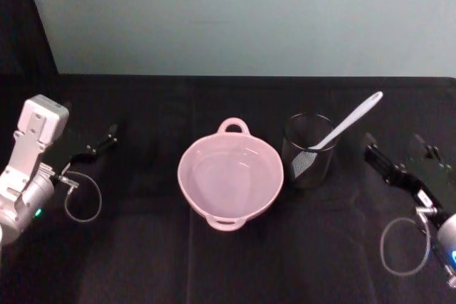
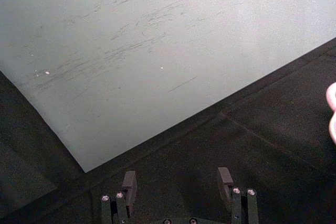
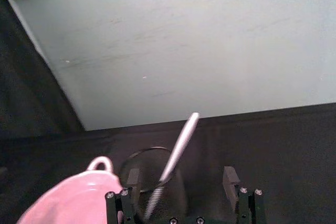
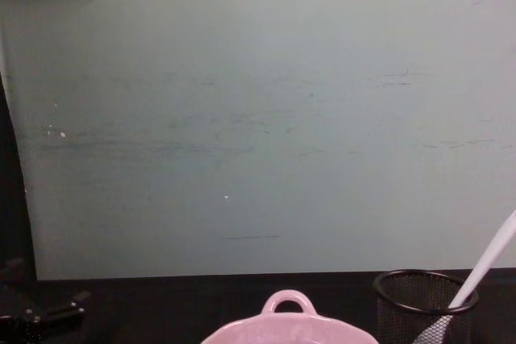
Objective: Use the one hand to pick up the spoon and stir the clear water in the bowl.
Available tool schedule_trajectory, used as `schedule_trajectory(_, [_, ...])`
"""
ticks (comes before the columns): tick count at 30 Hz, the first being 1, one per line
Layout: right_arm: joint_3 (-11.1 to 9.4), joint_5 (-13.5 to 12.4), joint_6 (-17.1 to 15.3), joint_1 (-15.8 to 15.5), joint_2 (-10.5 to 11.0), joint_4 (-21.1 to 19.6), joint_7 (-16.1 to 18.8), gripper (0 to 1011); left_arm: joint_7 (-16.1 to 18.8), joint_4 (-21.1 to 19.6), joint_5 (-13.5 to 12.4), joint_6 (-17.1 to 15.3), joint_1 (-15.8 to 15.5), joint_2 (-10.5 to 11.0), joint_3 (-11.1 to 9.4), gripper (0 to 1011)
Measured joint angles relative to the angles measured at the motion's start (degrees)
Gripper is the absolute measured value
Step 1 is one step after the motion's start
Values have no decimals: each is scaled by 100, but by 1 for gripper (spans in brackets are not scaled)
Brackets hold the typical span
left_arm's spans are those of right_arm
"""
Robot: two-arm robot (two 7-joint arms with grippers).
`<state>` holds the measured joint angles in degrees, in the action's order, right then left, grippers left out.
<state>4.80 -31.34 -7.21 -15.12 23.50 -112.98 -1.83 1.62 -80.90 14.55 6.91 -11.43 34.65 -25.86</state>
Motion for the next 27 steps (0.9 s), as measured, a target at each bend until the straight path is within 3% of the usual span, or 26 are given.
schedule_trajectory(6, [3,625,639,-105,-44,359,-86,1003,0,0,0,0,0,0,0,1011])
schedule_trajectory(9, [65,1118,1099,-70,-109,729,-188,1002,0,0,0,0,0,0,0,1011])
schedule_trajectory(10, [65,1118,1099,-70,-109,729,-188,1002,0,0,0,0,0,0,0,1011])
schedule_trajectory(13, [112,1466,1539,16,-217,1094,-259,1002,0,0,0,0,0,0,0,1011])
schedule_trajectory(16, [139,1662,1924,78,-296,1345,-256,1002,0,0,0,0,0,0,0,1011])
schedule_trajectory(20, [154,1822,2201,147,-374,1570,-246,1003,0,0,0,0,0,0,0,1011])
schedule_trajectory(27, [148,1862,2303,249,-473,1842,-119,1002,0,0,0,0,0,0,0,1011])
